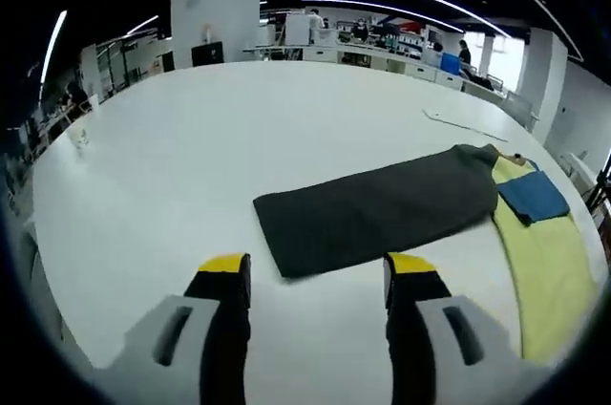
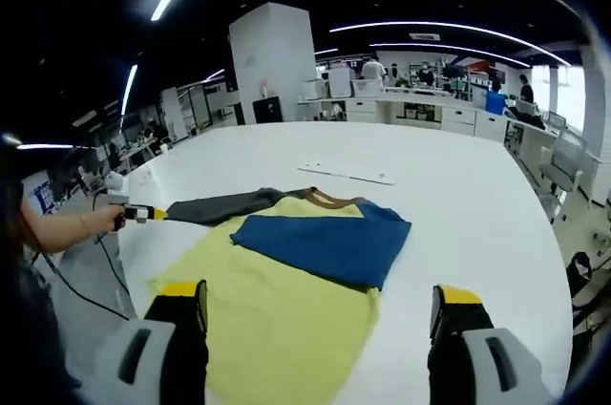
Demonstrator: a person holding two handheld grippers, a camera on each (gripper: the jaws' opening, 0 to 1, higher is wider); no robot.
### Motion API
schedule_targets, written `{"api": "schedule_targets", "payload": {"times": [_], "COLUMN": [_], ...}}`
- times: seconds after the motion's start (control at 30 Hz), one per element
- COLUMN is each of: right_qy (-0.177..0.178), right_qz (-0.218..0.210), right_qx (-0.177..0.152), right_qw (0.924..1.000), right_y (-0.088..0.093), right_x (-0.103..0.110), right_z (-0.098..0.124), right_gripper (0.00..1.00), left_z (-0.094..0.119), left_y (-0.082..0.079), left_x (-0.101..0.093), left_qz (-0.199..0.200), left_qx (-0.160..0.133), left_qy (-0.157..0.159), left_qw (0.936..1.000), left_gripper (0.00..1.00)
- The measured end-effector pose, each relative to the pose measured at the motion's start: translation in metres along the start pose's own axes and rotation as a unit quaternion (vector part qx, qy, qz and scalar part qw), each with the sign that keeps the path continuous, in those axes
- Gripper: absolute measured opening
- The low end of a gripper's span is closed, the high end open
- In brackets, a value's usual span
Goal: Fold the garment on the visible template until the final outline fits inside the template.
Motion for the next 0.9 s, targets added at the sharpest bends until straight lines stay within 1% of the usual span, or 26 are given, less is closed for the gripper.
{"api": "schedule_targets", "payload": {"times": [0.23,0.3,0.37,0.43,0.5,0.53,0.63,0.73,0.8,0.87,0.9], "right_qy": [0.021,0.026,0.031,0.035,0.038,0.041,0.048,0.051,0.053,0.053,0.054], "right_qz": [-0.017,-0.018,-0.019,-0.019,-0.018,-0.016,-0.01,-0.005,-0.006,-0.009,-0.012], "right_qx": [0.0,0.001,0.003,0.007,0.008,0.01,0.014,0.016,0.017,0.016,0.015], "right_qw": [0.9996,0.9995,0.9994,0.9992,0.9991,0.999,0.9987,0.9985,0.9984,0.9984,0.9984], "right_y": [0.005,0.006,0.008,0.009,0.009,0.01,0.01,0.011,0.012,0.013,0.014], "right_x": [-0.003,-0.003,-0.004,-0.005,-0.006,-0.007,-0.007,-0.006,-0.006,-0.006,-0.005], "right_z": [0.01,0.012,0.013,0.015,0.016,0.017,0.019,0.02,0.021,0.021,0.021], "right_gripper": [0.96,0.95,0.94,0.93,0.92,0.92,0.92,0.91,0.91,0.91,0.91], "left_z": [-0.009,-0.011,-0.012,-0.014,-0.013,-0.013,-0.012,-0.011,-0.012,-0.013,-0.013], "left_y": [0.004,0.004,0.005,0.005,0.006,0.004,0.005,0.005,0.005,0.004,0.004], "left_x": [0.007,0.009,0.014,0.014,0.015,0.016,0.012,0.012,0.01,0.011,0.01], "left_qz": [0.008,0.007,0.002,0.021,0.023,0.017,0.022,0.025,0.037,0.041,0.045], "left_qx": [0.005,0.007,0.008,0.002,0.005,0.0,0.0,-0.002,-0.002,0.003,0.007], "left_qy": [-0.021,-0.027,-0.047,-0.047,-0.057,-0.061,-0.06,-0.071,-0.073,-0.081,-0.082], "left_qw": [0.9997,0.9996,0.9989,0.9987,0.9981,0.998,0.9979,0.9972,0.9967,0.9959,0.9956], "left_gripper": [0.33,0.31,0.29,0.26,0.22,0.21,0.18,0.16,0.13,0.12,0.09]}}
Point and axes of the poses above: the point that each gripper's makers call its tool centre point, and the gripper's own axes: z roughly backward along the fingers, x roughly to its left, y roughly out of its underside, the point moved 2 cm from there along z, roughly backward along the fingers, and after that the axes turned 11 degrees about z, right-handed, at the moved point
